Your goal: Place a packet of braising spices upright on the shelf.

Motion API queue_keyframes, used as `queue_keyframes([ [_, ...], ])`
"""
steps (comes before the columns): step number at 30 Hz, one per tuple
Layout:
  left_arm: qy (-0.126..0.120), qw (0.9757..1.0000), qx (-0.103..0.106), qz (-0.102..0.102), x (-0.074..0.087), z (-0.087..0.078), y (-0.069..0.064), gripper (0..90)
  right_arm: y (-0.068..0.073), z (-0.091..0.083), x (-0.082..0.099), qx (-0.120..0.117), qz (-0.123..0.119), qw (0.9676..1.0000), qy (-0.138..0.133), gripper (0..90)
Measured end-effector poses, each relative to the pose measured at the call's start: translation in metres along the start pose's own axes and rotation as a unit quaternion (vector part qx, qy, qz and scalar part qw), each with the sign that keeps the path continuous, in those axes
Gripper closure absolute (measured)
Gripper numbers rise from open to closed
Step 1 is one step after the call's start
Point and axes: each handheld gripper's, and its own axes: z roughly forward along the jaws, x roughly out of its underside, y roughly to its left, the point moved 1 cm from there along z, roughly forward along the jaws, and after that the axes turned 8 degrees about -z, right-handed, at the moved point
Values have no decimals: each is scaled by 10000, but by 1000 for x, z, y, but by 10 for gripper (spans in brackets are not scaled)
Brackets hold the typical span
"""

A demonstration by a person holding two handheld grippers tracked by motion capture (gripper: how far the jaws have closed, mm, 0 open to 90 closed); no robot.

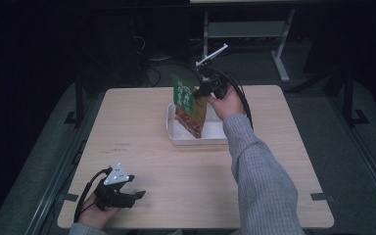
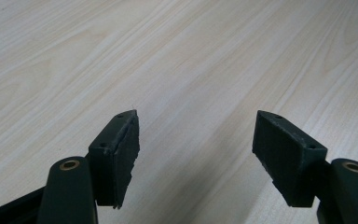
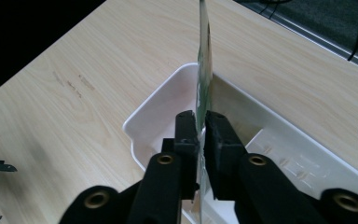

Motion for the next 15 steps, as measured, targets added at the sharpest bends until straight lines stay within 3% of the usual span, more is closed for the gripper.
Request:
queue_keyframes([
  [6, -19, 10000, -14, -2, -1, 0, 0, 307, -2, -7, 4, -75, 38, 10000, -47, 644],
  [15, 29, 10000, -8, 39, 0, 2, -1, 285, -4, -18, 11, -62, 28, 10000, -64, 558],
])
